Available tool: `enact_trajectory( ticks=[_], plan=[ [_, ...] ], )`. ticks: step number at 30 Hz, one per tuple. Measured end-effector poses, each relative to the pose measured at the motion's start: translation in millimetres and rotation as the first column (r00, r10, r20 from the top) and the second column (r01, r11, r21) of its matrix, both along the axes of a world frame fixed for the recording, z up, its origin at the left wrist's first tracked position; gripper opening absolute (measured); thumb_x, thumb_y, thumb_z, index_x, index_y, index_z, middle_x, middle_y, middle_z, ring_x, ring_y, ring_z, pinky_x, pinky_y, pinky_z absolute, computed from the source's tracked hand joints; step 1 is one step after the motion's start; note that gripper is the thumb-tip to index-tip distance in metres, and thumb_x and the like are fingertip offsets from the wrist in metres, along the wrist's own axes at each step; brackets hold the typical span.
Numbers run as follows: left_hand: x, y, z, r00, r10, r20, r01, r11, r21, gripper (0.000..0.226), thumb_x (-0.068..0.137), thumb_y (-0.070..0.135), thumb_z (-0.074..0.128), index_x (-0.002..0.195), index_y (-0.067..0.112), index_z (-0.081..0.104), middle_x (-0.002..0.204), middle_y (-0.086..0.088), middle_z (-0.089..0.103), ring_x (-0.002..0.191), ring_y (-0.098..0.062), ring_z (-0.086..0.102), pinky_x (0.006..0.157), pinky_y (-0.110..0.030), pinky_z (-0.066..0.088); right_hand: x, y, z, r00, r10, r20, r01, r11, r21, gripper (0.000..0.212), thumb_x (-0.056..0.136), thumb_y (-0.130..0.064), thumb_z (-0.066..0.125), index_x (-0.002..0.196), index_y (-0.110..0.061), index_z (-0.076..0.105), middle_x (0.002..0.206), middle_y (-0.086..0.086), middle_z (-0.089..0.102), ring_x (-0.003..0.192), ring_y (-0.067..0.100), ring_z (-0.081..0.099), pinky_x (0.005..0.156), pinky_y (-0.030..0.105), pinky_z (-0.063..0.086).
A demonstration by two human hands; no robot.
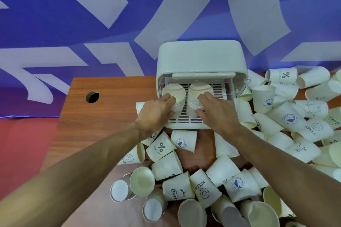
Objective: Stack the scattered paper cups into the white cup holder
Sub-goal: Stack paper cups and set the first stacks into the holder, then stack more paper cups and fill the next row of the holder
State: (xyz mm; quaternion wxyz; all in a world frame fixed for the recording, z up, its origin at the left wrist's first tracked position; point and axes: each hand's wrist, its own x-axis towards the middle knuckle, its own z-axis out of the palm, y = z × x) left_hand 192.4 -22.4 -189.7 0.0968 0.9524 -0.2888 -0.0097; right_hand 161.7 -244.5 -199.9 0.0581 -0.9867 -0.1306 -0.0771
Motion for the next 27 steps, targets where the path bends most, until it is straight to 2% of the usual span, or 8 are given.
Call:
enact_trajectory(
  ticks=[4,9,14,18,20,22,25,27],
  plan=[
    [4,-3,3,0.999,-0.01,0.042,0.013,0.998,-0.069,0.016,0.087,0.02,0.065,0.096,0.012,0.055,0.089,-0.002,0.054,0.061,-0.025,0.054,0.048,-0.036,0.047,11,-6,7,0.998,-0.026,0.061,0.021,0.997,0.071,0.025,0.08,-0.023,0.076,0.098,-0.014,0.061,0.088,0.001,0.063,0.066,0.025,0.064,0.052,0.031,0.041],
    [15,-20,1,0.997,0.033,0.07,-0.027,0.997,-0.072,0.015,0.089,0.01,0.06,0.098,0.014,0.049,0.089,-0.002,0.054,0.056,-0.025,0.053,0.044,-0.031,0.037,33,-5,10,0.999,-0.031,0.032,0.028,0.996,0.088,0.02,0.088,-0.017,0.068,0.107,-0.014,0.062,0.1,0.006,0.069,0.087,0.029,0.067,0.063,0.036,0.048],
    [23,-30,-3,0.987,0.159,0.029,-0.159,0.987,-0.009,0.064,0.072,-0.019,0.051,0.128,0.012,0.042,0.119,-0.015,0.055,0.075,-0.032,0.063,0.05,-0.036,0.048,53,-4,4,0.996,-0.071,-0.058,0.071,0.997,0.0,0.029,0.088,-0.01,0.065,0.116,-0.018,0.061,0.101,0.008,0.07,0.091,0.03,0.066,0.07,0.033,0.046],
    [27,-41,-2,0.974,0.225,0.003,-0.225,0.974,0.017,0.082,0.074,-0.018,0.051,0.146,0.011,0.024,0.133,-0.016,0.045,0.103,-0.034,0.058,0.065,-0.036,0.053,63,-4,-1,0.982,-0.097,-0.161,0.109,0.992,0.07,0.032,0.09,-0.009,0.061,0.119,-0.023,0.057,0.103,0.003,0.068,0.091,0.024,0.063,0.069,0.028,0.039],
    [26,-46,1,0.964,0.258,-0.061,-0.258,0.966,0.006,0.075,0.08,-0.015,0.049,0.147,0.01,0.022,0.128,-0.018,0.047,0.102,-0.034,0.057,0.072,-0.038,0.052,66,-4,-1,0.976,-0.102,-0.194,0.116,0.991,0.061,0.028,0.091,-0.015,0.061,0.118,-0.023,0.058,0.105,0.002,0.068,0.093,0.023,0.063,0.072,0.031,0.046],
    [27,-47,6,0.945,0.298,-0.134,-0.301,0.954,0.003,0.047,0.089,-0.006,0.044,0.135,0.001,0.038,0.115,-0.021,0.056,0.099,-0.034,0.059,0.078,-0.04,0.05,67,-3,0,0.975,-0.1,-0.196,0.106,0.994,0.02,0.026,0.09,-0.023,0.065,0.116,-0.022,0.06,0.107,0.002,0.068,0.097,0.024,0.064,0.079,0.033,0.048],
    [29,-49,8,0.976,0.213,-0.043,-0.202,0.961,0.189,0.035,0.091,0.0,0.039,0.126,-0.001,0.043,0.106,-0.018,0.06,0.082,-0.025,0.055,0.065,-0.032,0.044,66,-1,4,0.992,-0.086,-0.088,0.084,0.996,-0.022,0.025,0.088,-0.025,0.067,0.112,-0.023,0.062,0.103,0.0,0.069,0.095,0.024,0.064,0.08,0.032,0.048],
    [30,-49,10,0.979,0.197,-0.051,-0.187,0.97,0.157,0.032,0.091,0.003,0.038,0.122,-0.001,0.046,0.106,-0.017,0.057,0.079,-0.024,0.052,0.061,-0.031,0.041,65,-2,4,0.999,-0.045,0.021,0.046,0.998,-0.037,0.024,0.084,-0.021,0.068,0.108,-0.021,0.065,0.098,0.003,0.071,0.093,0.028,0.065,0.079,0.035,0.05]
  ],
)
